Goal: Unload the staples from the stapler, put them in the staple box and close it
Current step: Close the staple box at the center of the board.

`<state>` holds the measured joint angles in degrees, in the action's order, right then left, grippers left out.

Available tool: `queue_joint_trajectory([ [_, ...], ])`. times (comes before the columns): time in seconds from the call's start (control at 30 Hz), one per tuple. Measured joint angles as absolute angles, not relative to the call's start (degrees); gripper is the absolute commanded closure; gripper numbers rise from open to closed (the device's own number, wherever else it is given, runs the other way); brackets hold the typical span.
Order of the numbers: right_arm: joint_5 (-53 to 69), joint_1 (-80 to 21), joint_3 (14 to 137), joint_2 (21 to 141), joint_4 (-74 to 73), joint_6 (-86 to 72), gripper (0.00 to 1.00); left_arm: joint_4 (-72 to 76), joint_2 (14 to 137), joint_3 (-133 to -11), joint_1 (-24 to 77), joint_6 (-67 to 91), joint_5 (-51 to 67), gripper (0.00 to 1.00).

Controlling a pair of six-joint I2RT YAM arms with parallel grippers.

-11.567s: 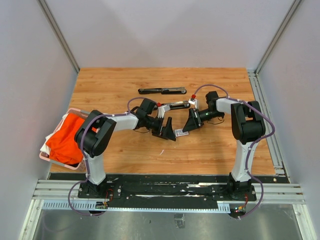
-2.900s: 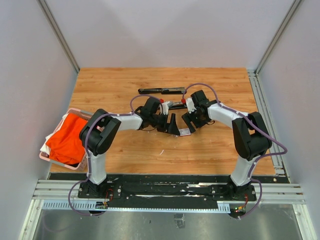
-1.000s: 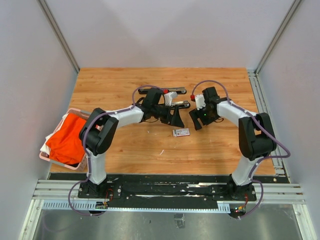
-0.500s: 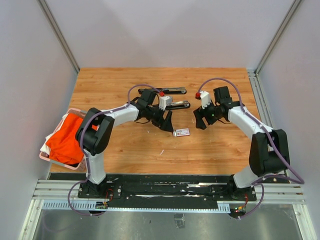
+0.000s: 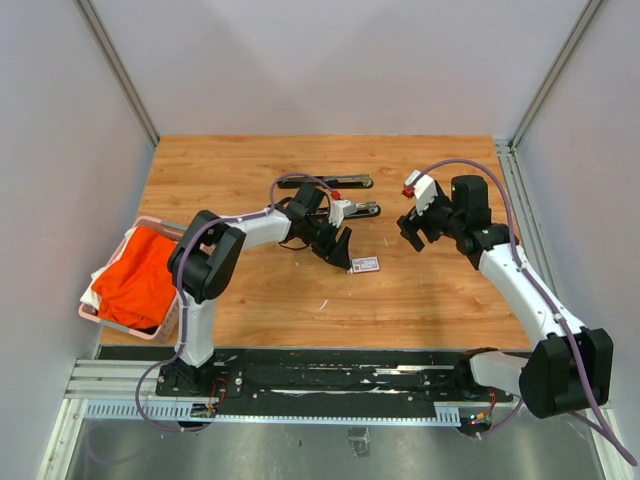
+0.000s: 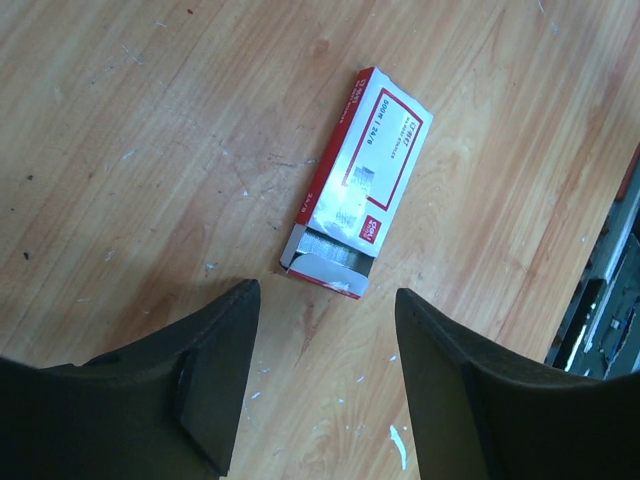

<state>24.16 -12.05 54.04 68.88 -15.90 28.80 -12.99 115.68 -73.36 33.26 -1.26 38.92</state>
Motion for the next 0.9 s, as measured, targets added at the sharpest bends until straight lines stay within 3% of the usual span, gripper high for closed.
queue_joint_trajectory([
  [0.03,24.36,-12.05,53.78,68.84,-15.66,29.19,0.03,-12.99,115.68,-73.36,33.39,-1.17,38.59,0.39],
  [0.07,24.47,-12.05,53.45,68.97,-15.53,29.52,0.0,-12.97,115.68,-73.36,33.45,-1.06,38.24,0.39],
  [0.23,29.12,-11.79,52.8,73.6,-15.59,29.54,0.01,-12.95,114.74,-72.42,33.56,0.34,36.01,0.42],
  [0.33,33.98,-11.53,53.17,78.65,-17.56,29.12,0.01,-14.11,113.82,-71.9,33.56,1.78,33.65,0.51],
  [0.53,40.84,-10.68,58.85,87.44,-20.88,24.45,0.01,-15.66,113.51,-71.77,33.56,6.42,31.18,0.51],
  [0.73,43.53,-10.41,60.14,89.47,-21.06,19.97,0.01,-16.75,113.47,-71.94,33.56,12.71,30.79,0.59],
  [0.9,45.78,-10.17,58.7,89.47,-20.86,17.82,0.03,-17.1,113.75,-71.94,33.65,19.2,30.63,0.61],
])
